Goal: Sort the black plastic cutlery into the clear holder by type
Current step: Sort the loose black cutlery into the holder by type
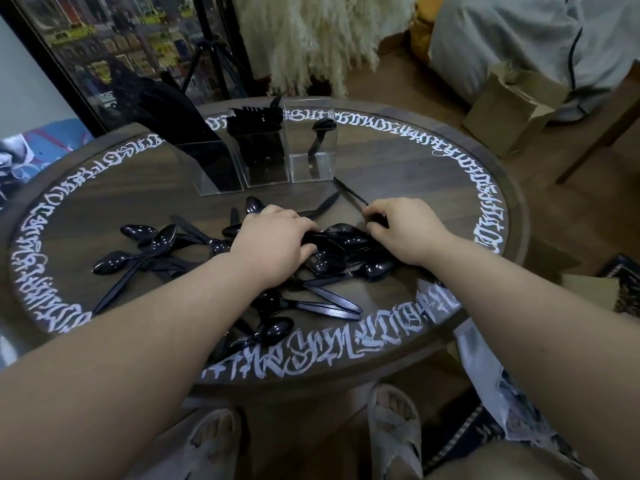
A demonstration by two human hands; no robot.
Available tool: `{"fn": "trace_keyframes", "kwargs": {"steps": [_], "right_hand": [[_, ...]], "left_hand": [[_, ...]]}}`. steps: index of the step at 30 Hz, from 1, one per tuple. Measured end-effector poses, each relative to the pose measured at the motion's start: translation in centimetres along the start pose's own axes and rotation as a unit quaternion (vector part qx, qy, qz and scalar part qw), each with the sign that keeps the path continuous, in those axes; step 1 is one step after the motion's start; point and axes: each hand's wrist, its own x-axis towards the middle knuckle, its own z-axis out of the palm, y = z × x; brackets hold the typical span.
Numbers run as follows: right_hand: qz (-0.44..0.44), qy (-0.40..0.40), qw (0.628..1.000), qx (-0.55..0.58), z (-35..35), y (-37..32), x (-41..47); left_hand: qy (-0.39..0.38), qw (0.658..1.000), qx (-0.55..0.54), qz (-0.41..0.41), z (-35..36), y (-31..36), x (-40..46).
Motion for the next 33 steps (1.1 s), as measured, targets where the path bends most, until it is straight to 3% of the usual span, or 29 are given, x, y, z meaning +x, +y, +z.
{"fn": "trace_keyframes", "kwargs": {"steps": [6,11,17,21,25,30,33], "right_hand": [[0.005,-0.005,1.000,-0.018,0.2,-2.0,-0.7],[0.013,0.043,0.999,0.021,-0.5,-3.4,-1.4],[0.012,0.096,0.989,0.115,-1.7,-6.2,-2.8],[0.049,0.112,0.958,0.258,-2.2,-8.6,-4.0],[0.053,0.117,0.947,0.294,-1.4,-10.3,-5.3],[0.040,0.067,0.939,0.335,-0.9,-11.1,-5.4],[0.017,0.071,0.954,0.291,-0.8,-11.3,-4.7]], "left_hand": [[0.041,0.995,-0.062,-0.061,0.0,-1.2,-1.1],[0.096,0.980,-0.144,-0.100,-0.6,-2.3,-2.2],[0.177,0.959,-0.189,-0.117,-3.3,-2.9,-4.8],[0.214,0.939,-0.233,-0.134,-4.4,-3.1,-7.1],[0.229,0.928,-0.263,-0.135,-4.2,-3.0,-9.5],[0.200,0.945,-0.226,-0.125,-2.4,-3.2,-10.8],[0.180,0.944,-0.248,-0.126,-2.4,-3.3,-10.0]]}}
